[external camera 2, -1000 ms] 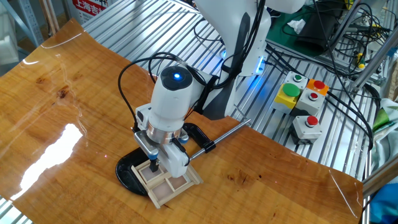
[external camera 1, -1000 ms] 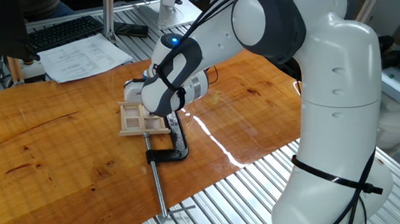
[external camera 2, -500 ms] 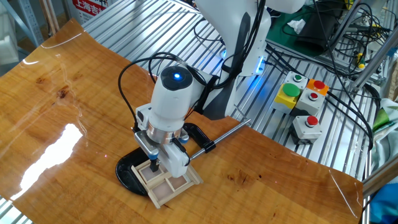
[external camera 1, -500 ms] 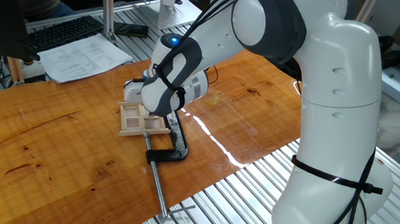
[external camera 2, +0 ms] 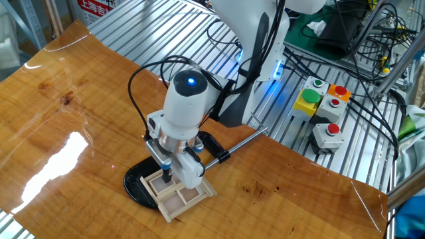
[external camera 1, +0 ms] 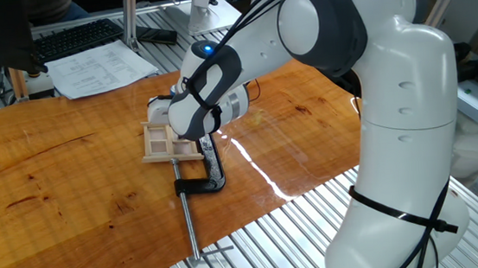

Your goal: Open a sliding window

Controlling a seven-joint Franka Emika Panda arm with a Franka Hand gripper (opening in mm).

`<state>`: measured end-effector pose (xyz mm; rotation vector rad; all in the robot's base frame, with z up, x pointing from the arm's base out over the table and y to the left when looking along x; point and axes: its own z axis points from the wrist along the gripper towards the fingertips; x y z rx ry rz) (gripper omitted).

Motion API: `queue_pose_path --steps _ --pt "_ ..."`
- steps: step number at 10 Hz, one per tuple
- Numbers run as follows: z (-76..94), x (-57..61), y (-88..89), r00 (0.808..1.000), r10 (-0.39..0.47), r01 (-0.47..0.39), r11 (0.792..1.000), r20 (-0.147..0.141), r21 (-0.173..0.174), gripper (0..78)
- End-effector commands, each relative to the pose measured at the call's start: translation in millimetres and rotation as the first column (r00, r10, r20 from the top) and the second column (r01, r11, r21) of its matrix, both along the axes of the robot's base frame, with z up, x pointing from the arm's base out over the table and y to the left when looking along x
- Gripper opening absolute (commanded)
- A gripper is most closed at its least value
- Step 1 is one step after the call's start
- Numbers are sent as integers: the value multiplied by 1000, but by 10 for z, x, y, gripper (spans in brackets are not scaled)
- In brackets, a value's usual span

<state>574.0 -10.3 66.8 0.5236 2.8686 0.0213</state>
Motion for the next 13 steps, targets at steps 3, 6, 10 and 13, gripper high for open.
queue_pose_path --steps 3,6,10,13 --pt "9 -107 75 1000 -9 9 1000 1 -1 0" --pt "4 -177 89 1000 -6 6 1000 -1 -2 0" --pt "11 -272 157 1000 -12 12 1000 -18 -1 0" --pt "7 -347 206 999 -19 19 1000 -32 0 0"
